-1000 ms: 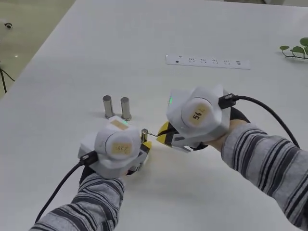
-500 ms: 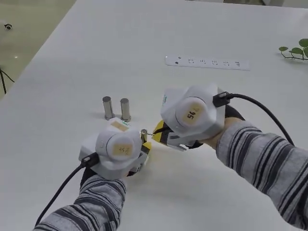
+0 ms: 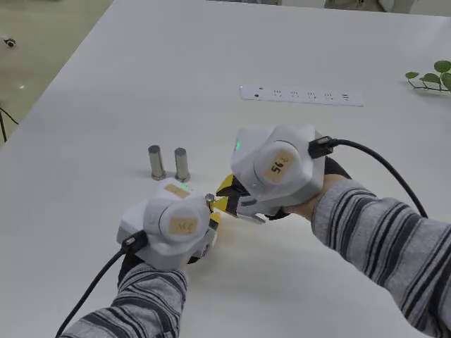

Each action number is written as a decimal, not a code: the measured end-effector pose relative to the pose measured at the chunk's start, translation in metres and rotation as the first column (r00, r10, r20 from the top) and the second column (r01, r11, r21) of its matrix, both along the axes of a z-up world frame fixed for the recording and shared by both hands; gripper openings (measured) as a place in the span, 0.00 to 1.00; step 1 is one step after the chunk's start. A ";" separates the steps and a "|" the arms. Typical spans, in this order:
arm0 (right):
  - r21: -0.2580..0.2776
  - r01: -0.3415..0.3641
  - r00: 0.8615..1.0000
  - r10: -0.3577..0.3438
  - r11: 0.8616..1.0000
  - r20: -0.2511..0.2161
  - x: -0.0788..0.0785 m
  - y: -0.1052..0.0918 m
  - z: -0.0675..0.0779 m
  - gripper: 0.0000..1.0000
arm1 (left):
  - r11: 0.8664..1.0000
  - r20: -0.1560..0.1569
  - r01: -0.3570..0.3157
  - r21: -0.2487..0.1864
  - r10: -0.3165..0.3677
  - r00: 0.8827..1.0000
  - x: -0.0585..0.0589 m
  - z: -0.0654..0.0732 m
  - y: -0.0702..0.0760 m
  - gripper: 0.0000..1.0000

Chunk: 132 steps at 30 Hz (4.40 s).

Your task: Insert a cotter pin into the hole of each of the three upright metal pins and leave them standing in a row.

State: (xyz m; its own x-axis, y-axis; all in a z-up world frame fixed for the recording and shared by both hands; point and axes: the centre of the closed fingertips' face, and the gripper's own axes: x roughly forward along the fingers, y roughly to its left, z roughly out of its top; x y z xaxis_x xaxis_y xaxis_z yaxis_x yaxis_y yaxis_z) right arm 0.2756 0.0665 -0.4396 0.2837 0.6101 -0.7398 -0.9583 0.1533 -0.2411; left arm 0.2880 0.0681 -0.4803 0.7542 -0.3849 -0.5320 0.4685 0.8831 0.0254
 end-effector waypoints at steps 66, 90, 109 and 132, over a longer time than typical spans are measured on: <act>0.207 0.423 0.900 -0.383 0.882 -0.207 -0.004 -0.056 -0.004 0.25 | 0.997 -0.008 -0.071 -0.006 0.071 0.997 0.016 0.007 0.039 0.05; 0.212 0.430 0.895 -0.384 0.877 -0.228 -0.016 -0.063 -0.012 0.30 | 0.994 -0.015 -0.110 -0.008 0.110 0.994 0.029 0.003 0.078 0.05; 0.209 0.436 0.891 -0.388 0.875 -0.235 -0.020 -0.062 -0.015 0.31 | 0.992 -0.026 -0.127 -0.013 0.126 0.992 0.027 0.001 0.079 0.12; 0.318 0.431 0.901 -0.382 0.844 -0.208 0.003 -0.044 0.016 0.32 | 0.988 0.008 -0.085 -0.127 0.086 0.996 -0.001 0.035 0.086 0.55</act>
